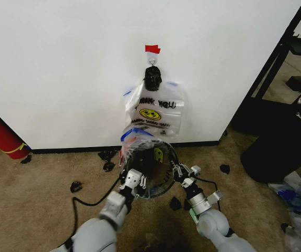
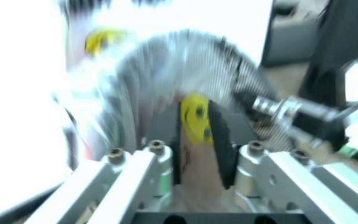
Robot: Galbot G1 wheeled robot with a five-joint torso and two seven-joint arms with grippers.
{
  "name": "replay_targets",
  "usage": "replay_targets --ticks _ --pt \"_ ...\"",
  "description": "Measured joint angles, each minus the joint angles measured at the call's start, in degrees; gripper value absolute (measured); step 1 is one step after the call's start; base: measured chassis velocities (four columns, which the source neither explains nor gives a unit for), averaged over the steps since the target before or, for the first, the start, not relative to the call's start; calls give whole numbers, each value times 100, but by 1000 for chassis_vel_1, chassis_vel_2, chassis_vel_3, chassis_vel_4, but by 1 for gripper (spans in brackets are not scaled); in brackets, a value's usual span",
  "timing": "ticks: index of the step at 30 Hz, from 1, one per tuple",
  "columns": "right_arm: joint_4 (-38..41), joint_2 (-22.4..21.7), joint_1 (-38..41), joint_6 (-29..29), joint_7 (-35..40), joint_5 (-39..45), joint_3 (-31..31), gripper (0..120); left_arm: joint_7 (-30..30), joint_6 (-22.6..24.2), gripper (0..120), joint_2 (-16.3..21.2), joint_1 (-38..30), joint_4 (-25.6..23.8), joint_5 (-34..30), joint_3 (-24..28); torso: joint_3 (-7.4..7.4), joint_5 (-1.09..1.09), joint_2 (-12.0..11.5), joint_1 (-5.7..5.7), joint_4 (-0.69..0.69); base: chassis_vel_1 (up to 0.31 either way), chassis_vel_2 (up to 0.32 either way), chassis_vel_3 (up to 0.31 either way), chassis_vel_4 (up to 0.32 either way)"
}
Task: Pick up the garbage bag from the wall and place it over the trash bin.
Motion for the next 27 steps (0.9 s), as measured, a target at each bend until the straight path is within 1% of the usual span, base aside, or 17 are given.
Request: replay_targets --ticks 1,2,4,5,7,8,11,14,15,16,17,20,21,22,23,27 --pt "0 0 0 0 0 0 0 0 0 0 22 0 0 0 0 0 0 0 0 0 0 0 0 0 0" --pt "-31 -26 0 -11 -58 24 54 0 259 -313 31 114 68 -129 -50 -209 0 0 0 0 -1 0 0 0 0" --pt "-75 -55 -18 0 -219 12 125 0 578 -601 39 189 77 -262 -210 -501 0 0 0 0 -1 0 0 0 0" --pt "-103 -71 -33 22 -323 -13 169 0 640 -671 44 221 46 -326 -285 -633 0 0 0 0 -1 0 0 0 0" --pt "-175 -101 -59 91 -545 -110 274 0 607 -619 52 272 -46 -416 -469 -799 1 0 0 0 -1 0 0 0 0" --pt "-175 -101 -59 91 -545 -110 274 0 607 -619 52 272 -46 -416 -469 -799 1 0 0 0 -1 0 0 0 0" --pt "-322 -161 -99 217 -1150 -197 513 0 311 -354 64 369 -258 -459 -1044 -955 1 0 0 0 -2 0 0 0 0" --pt "-465 -219 -134 340 -1834 -209 770 0 208 -259 77 430 -431 -219 -1477 -1011 1 0 0 0 -2 0 0 0 0" --pt "-465 -219 -134 340 -1834 -209 770 0 208 -259 77 430 -431 -219 -1477 -1011 1 0 0 0 -2 0 0 0 0" --pt "-506 -236 -145 378 -2003 -212 846 0 204 -255 83 438 -467 -97 -1563 -1012 1 0 0 0 -1 0 0 0 0" --pt "-525 -245 -150 395 -2082 -212 883 0 205 -253 84 442 -483 -33 -1601 -1011 1 0 0 0 -2 0 0 0 0" --pt "-614 -295 -171 453 -2479 -221 1097 0 306 -244 97 461 -570 352 -1772 -972 1 0 0 0 -1 0 0 0 0" --pt "-634 -313 -182 463 -2597 -223 1158 0 366 -243 98 462 -605 485 -1815 -948 1 0 0 0 -2 0 0 0 0" --pt "-645 -331 -193 467 -2702 -222 1203 0 435 -243 99 462 -634 591 -1833 -925 1 0 0 1 -1 0 0 0 0" --pt "-645 -331 -193 467 -2702 -222 1203 0 435 -243 99 462 -634 591 -1833 -925 1 0 0 1 -1 0 0 0 0" --pt "-697 -391 -200 467 -3090 -215 1343 0 630 -259 100 426 -763 980 -1825 -823 1 0 0 0 -1 0 0 0 0"
